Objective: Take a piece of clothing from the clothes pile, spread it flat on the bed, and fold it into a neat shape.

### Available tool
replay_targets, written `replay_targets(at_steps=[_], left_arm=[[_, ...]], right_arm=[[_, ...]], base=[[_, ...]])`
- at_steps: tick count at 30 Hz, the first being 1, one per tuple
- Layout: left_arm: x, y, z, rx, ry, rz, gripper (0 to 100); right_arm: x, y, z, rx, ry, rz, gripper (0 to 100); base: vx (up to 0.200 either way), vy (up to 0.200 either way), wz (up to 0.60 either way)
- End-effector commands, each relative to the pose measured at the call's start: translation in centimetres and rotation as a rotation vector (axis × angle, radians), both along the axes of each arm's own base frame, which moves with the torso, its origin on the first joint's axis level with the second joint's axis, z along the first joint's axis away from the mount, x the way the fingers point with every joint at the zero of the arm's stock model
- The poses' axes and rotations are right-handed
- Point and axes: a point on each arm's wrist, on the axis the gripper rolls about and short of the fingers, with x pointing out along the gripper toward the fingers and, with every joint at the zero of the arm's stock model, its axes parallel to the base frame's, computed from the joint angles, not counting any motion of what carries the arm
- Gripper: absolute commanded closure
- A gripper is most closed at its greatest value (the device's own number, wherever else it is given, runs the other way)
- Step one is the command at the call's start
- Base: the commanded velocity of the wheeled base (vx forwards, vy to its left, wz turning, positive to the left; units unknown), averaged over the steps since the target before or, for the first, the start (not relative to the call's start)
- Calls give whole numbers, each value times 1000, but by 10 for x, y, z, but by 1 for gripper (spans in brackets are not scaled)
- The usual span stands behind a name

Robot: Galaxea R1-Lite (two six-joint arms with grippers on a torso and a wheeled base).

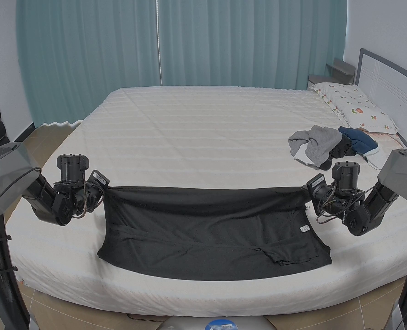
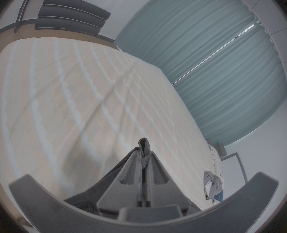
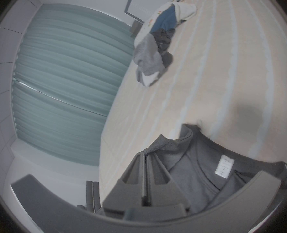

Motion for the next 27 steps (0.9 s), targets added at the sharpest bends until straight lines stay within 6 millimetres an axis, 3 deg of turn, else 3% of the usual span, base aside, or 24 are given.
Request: replay_targets(at_steps=[1,16,21,27], left_arm=[[-1,1,-7,-1,-30,6,100],[-4,3,-7,-2,-49,6,100],[-9,0,-13,-1,-18,-14,100],[-26,0,-30,131,69,-83,100]], right_arm=[[10,2,0,4,-72,1,100],[23,2,-9,-54,-98,22,100],[8,1,-4,-82,-79,34,100],[-28,-5,-27,-217,49,118,100]], base=[[0,0,0],[0,0,0],[0,0,0],[0,0,0]])
